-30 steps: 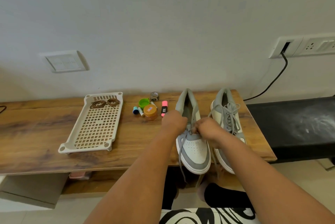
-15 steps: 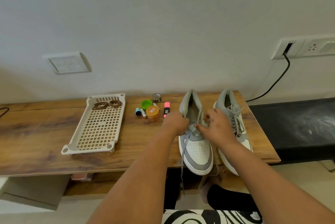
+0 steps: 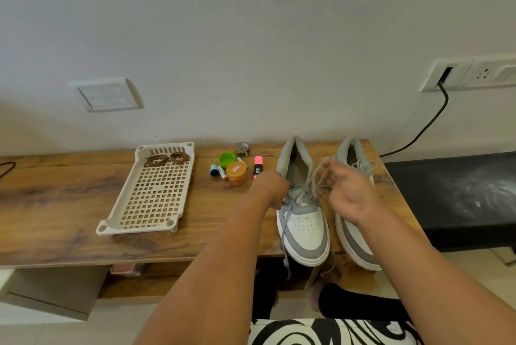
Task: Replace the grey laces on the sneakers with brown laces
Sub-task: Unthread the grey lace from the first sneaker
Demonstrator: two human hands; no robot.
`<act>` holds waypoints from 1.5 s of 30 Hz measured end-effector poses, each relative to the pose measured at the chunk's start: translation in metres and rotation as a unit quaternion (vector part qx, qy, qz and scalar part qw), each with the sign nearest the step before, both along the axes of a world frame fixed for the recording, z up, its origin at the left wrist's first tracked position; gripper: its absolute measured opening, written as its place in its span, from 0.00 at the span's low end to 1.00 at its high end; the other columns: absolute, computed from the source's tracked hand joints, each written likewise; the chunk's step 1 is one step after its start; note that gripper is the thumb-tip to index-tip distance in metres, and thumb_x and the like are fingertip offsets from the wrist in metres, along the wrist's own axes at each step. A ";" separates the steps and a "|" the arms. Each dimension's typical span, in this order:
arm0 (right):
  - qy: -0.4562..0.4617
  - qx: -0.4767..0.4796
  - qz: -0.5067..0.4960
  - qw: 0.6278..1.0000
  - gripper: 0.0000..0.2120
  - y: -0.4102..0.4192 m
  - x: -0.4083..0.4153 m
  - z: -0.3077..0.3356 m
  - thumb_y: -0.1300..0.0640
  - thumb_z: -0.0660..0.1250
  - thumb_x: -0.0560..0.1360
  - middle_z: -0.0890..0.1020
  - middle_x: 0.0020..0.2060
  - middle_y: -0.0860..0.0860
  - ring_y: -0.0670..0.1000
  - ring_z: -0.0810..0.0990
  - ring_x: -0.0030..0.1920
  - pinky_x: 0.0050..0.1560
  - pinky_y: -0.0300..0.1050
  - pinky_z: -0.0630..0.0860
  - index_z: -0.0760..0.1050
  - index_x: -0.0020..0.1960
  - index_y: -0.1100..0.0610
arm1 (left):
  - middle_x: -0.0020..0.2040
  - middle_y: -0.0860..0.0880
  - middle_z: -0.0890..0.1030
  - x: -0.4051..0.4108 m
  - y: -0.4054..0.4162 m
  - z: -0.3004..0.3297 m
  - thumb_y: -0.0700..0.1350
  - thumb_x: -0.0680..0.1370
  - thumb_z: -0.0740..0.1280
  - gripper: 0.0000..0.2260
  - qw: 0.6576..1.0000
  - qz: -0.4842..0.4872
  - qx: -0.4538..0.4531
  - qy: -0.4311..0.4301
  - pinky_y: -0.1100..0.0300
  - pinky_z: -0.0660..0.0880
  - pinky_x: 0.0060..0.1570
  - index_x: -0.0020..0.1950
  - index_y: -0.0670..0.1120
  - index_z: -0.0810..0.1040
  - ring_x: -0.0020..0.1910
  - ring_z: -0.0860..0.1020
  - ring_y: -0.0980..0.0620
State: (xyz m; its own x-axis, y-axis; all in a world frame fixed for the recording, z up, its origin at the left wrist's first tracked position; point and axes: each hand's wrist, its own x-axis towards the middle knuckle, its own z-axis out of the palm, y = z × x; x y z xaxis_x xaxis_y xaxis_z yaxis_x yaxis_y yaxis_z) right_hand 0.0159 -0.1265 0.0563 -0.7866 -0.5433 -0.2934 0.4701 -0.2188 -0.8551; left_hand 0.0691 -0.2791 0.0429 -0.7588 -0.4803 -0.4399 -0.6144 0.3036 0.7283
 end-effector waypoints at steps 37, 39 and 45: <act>0.403 0.432 0.171 0.788 0.08 0.013 -0.012 -0.003 0.44 0.67 0.77 0.79 0.42 0.46 0.45 0.76 0.43 0.41 0.38 0.70 0.78 0.47 0.48 | 0.47 0.42 0.82 0.008 0.004 -0.004 0.50 0.77 0.72 0.13 0.994 -0.098 0.041 -0.039 0.55 0.82 0.47 0.50 0.40 0.77 0.41 0.81 0.49; 0.434 0.439 0.194 0.762 0.07 0.010 -0.011 -0.010 0.48 0.69 0.76 0.78 0.47 0.46 0.43 0.76 0.47 0.42 0.34 0.67 0.80 0.52 0.49 | 0.49 0.43 0.83 0.011 0.002 -0.006 0.47 0.75 0.75 0.11 0.988 -0.149 -0.030 -0.036 0.53 0.81 0.52 0.48 0.41 0.79 0.42 0.80 0.51; 0.481 0.468 0.230 0.704 0.14 0.003 -0.007 -0.023 0.58 0.63 0.81 0.67 0.52 0.49 0.53 0.76 0.57 0.54 0.37 0.67 0.78 0.65 0.54 | 0.46 0.44 0.82 0.011 0.008 -0.007 0.43 0.74 0.73 0.06 0.963 -0.214 -0.160 0.014 0.51 0.78 0.51 0.44 0.42 0.79 0.43 0.76 0.50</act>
State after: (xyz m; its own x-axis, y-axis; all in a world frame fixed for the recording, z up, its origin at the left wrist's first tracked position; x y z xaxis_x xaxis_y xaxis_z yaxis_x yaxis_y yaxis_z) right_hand 0.0085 -0.1236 0.0337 -0.6700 -0.7283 -0.1440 -0.5891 0.6396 -0.4938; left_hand 0.0798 -0.2713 0.0360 -0.9269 -0.2277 -0.2982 -0.3642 0.7367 0.5698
